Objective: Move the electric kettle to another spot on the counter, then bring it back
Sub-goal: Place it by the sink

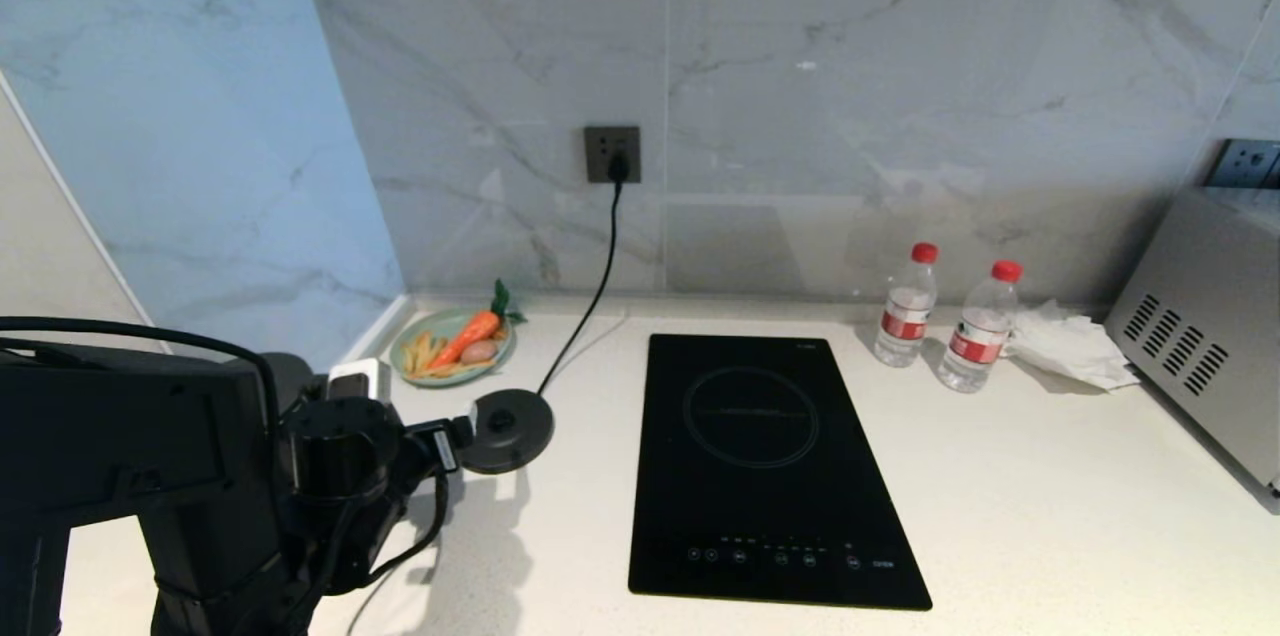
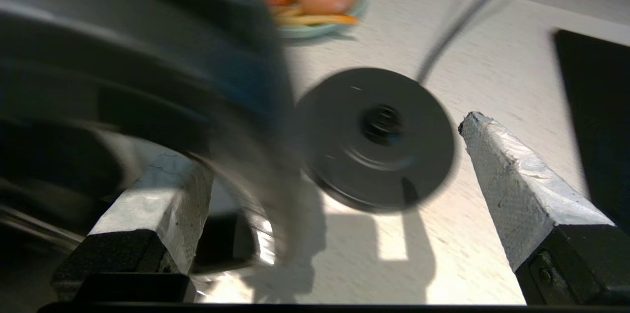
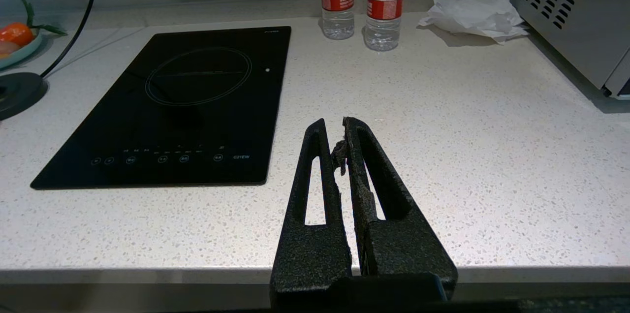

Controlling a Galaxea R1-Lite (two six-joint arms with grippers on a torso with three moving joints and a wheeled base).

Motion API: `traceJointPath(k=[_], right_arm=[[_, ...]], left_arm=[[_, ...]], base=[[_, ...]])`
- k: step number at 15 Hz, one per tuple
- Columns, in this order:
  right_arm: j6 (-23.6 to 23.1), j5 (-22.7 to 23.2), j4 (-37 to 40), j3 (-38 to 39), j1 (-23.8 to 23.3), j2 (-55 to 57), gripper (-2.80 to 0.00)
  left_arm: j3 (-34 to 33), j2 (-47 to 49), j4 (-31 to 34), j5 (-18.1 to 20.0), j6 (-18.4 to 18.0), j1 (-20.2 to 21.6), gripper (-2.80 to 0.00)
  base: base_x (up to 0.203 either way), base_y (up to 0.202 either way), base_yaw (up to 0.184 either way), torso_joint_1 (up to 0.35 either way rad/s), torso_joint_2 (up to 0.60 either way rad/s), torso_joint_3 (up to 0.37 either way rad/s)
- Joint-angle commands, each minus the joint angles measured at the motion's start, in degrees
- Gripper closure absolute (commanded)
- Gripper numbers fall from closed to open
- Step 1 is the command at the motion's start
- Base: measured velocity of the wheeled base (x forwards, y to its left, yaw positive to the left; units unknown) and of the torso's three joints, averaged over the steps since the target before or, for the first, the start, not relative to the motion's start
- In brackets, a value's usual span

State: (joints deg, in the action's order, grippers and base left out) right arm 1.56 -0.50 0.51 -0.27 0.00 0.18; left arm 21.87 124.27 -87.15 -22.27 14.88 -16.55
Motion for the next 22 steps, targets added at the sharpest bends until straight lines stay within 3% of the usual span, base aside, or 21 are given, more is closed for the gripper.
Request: traceJointPath(k=[1,13,22], right_arm=[[0.0,0.1,-0.1,0.0,0.0,0.1,0.0],[0.0,0.0,0.0,0.0,0.0,0.1,0.0],[0.0,0.0,0.0,0.0,0.0,0.1,0.0]], left_arm=[[0.6,1.2,-0.5,-0.1,0.1,2.5,-2.8],[-3.8,-4.3,-0.5,-0.3,0.2,2.3,-2.8],[-6.0,-4.5,-0.5,-0.1,2.9,2.6,-2.8]], base=[[0.0,0.0,0.0,0.0,0.0,0.0],[0.0,0.0,0.0,0.0,0.0,0.0],[0.0,0.0,0.0,0.0,0.0,0.0]])
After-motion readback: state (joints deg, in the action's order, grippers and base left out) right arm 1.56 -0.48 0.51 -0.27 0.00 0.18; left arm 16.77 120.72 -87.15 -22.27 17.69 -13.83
